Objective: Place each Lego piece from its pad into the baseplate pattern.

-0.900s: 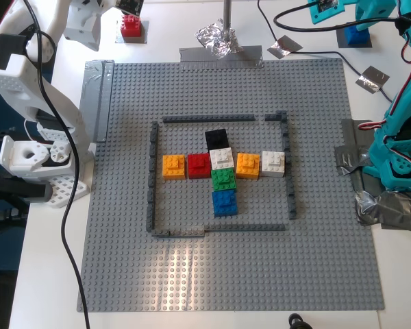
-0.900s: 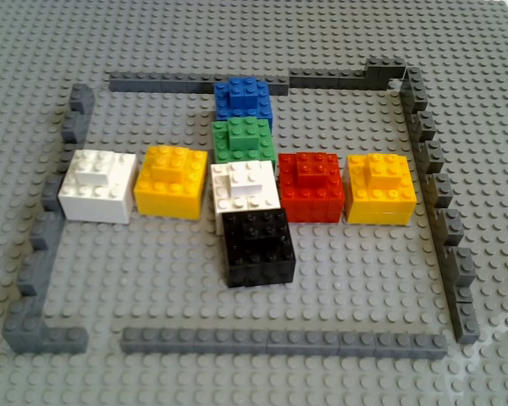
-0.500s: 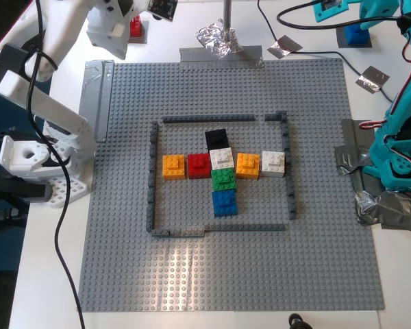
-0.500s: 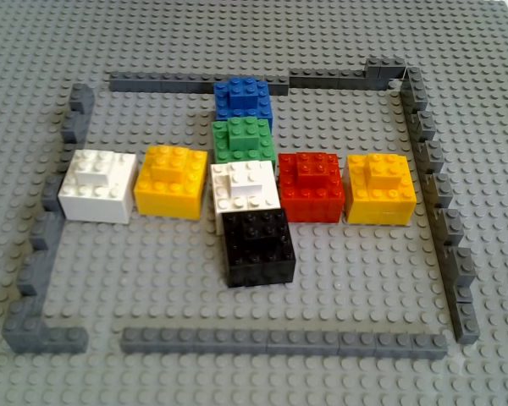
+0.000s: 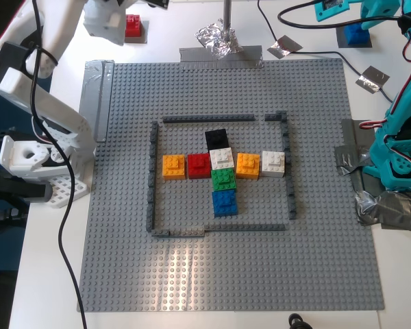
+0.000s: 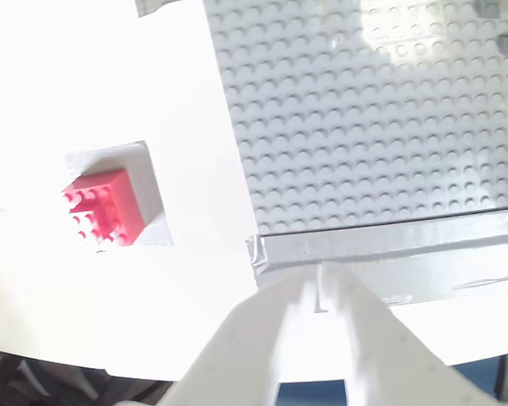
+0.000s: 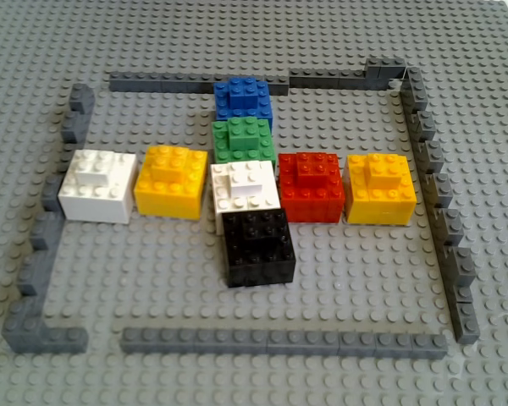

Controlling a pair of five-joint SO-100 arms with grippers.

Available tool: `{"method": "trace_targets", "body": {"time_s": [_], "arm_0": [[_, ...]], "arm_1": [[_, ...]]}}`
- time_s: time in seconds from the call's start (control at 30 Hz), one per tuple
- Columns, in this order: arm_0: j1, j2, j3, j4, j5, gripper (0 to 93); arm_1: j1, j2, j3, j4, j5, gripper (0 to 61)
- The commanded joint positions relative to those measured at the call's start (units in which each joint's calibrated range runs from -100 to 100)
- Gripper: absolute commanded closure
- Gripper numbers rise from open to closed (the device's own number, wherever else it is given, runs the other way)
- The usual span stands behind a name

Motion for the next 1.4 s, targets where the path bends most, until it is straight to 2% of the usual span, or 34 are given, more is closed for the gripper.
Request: {"method": "trace_targets", "body": {"time_s": [0.0, 0.17, 0.23, 0.47, 0.5, 0.63, 0.83, 1.03, 1.37], "arm_0": [[0.48, -2.08, -2.49, -0.35, 0.15, 85.8], [0.55, 2.30, -2.85, 0.06, 0.10, 70.5], [0.62, 4.02, -4.39, 0.22, 0.10, 68.8], [1.06, 8.82, -8.54, 0.22, 1.52, 68.7], [1.06, 9.25, -8.54, 0.22, 1.52, 68.7], [1.13, 10.71, -8.54, -0.18, 1.57, 68.7], [1.50, 15.52, -13.23, -0.27, 1.57, 68.4], [1.64, 20.41, -20.10, -0.18, 1.57, 68.7], [2.37, 23.67, -22.99, 0.14, 1.57, 69.0]], "arm_1": [[-1.26, 0.35, -8.47, -4.28, -2.88, 61.2], [-4.38, 5.42, -10.81, -8.67, -0.20, 61.2], [-5.76, 8.51, -13.70, -7.94, -0.39, 61.2], [-8.22, 24.73, -34.20, -0.70, -0.88, 61.2], [-8.30, 26.27, -35.74, -0.29, -0.78, 59.9], [-8.44, 33.66, -44.13, 2.56, -0.44, 48.2], [-9.82, 44.04, -56.50, 4.19, -0.44, 38.5], [-11.56, 49.88, -62.10, 2.48, -0.20, 40.3], [-12.43, 54.69, -63.82, 1.26, -0.25, 42.1]]}}
